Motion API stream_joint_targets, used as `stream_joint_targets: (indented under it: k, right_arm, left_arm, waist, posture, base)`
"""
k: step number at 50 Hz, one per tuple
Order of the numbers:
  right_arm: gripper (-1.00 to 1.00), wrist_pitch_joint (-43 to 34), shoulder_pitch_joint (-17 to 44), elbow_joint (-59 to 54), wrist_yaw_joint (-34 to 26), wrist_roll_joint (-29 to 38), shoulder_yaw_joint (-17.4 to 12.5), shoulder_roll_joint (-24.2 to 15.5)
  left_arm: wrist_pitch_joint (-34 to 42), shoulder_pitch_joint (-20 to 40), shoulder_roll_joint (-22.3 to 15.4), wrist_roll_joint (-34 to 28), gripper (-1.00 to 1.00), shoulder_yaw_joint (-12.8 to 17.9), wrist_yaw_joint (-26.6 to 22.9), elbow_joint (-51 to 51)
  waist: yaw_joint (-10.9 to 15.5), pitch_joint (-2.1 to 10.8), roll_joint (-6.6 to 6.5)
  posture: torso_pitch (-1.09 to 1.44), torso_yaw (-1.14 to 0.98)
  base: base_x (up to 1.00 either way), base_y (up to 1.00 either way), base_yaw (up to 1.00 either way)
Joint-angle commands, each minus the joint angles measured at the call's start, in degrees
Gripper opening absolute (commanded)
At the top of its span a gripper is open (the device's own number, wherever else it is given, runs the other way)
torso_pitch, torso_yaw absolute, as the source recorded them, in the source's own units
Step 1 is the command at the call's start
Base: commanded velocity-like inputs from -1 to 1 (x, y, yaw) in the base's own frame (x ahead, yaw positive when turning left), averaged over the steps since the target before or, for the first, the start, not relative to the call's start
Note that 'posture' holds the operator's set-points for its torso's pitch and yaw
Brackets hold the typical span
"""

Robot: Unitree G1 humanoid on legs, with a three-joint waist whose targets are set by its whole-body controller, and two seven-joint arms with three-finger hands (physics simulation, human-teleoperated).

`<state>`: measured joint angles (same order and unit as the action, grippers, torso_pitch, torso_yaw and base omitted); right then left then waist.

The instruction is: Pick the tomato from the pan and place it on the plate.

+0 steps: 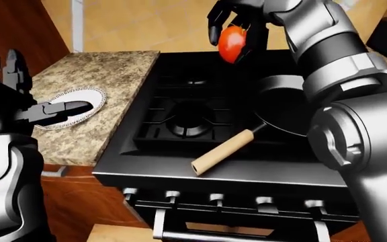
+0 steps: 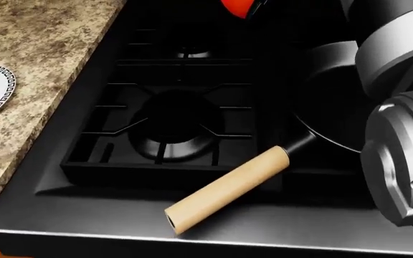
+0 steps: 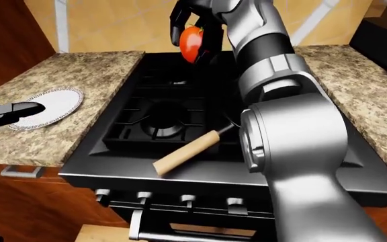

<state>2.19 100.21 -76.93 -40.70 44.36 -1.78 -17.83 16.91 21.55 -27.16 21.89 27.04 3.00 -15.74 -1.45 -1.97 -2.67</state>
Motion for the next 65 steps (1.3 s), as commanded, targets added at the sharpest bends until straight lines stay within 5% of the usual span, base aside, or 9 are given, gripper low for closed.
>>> stream_joint_targets:
  k: [1, 6, 12, 20, 38, 44, 47, 49, 65]
  right_arm:
    - [-1.00, 0.39, 2.36, 2.25, 1.17, -0.23, -0.51, -0.95]
    - [-1.00, 0.38, 2.46, 2.27, 1.27, -0.25, -0.64, -0.86]
    - [-1.00, 0.44, 2.48, 2.28, 1.29, -0.33, -0.72, -0.83]
    - [-1.00, 0.32, 2.55, 2.29, 1.24, -0.44, -0.76, -0.74]
    - [-1.00, 0.18, 2.53, 2.34, 0.88, -0.38, -0.69, -1.00]
    - [-1.00, 0.28, 2.63, 2.35, 0.77, -0.46, -0.78, -1.32]
    - [-1.00, -0.02, 2.70, 2.40, 0.63, -0.43, -0.73, -1.18]
    - [-1.00, -0.13, 2.91, 2.39, 0.57, -0.39, -0.68, -1.00]
    - [-1.00, -0.14, 2.76, 2.46, 0.21, -0.36, -0.61, -1.01]
  left_arm:
    - [-1.42, 1.30, -0.92, 0.17, 1.00, 0.38, -0.18, -1.83]
    - [-1.49, 1.22, -0.99, 0.24, 1.00, 0.45, -0.18, -1.75]
    - [-1.51, 0.99, -1.00, 0.28, 1.00, 0.55, -0.20, -1.87]
    - [-1.64, 0.91, -0.92, 0.20, 1.00, 0.51, -0.20, -1.84]
    - [-0.84, 1.84, -1.55, 0.49, 1.00, 0.43, 0.16, -2.03]
    - [-0.73, 1.78, -1.41, 0.45, 1.00, 0.20, 0.27, -2.35]
    - [-1.13, 1.57, -1.55, 0.53, 1.00, 0.71, -0.06, -1.80]
    - [-1.19, 1.24, -1.45, 0.59, 1.00, 0.81, -0.05, -2.04]
    - [-1.21, 1.28, -1.59, 0.55, 1.00, 0.84, 0.00, -1.97]
  waist:
    - [-0.21, 1.32, -0.37]
    - [0.26, 1.47, 3.90]
    - [0.53, 1.63, 2.52]
    - [-0.54, 2.27, -5.21]
    - [0.09, 2.02, 3.47]
    - [0.32, 0.58, -0.61]
    - [-0.14, 3.32, -7.02]
    - [0.40, 0.48, -4.63]
    - [-0.09, 1.39, 3.47]
  posture:
    - [0.00, 0.00]
    - [0.00, 0.00]
    - [0.00, 0.00]
    - [0.00, 0.00]
    - [0.00, 0.00]
    - [0.00, 0.00]
    - [0.00, 0.00]
    - [0.00, 0.00]
    - [0.00, 0.00]
  base:
    - [0.00, 0.29, 0.00]
    - [0.00, 0.28, 0.00]
    - [0.00, 0.29, 0.00]
    - [0.00, 0.35, 0.00]
    - [0.00, 0.42, 0.00]
    - [0.00, 0.42, 0.00]
    - [0.00, 0.42, 0.00]
    - [0.00, 0.41, 0.00]
    - [0.00, 0.42, 0.00]
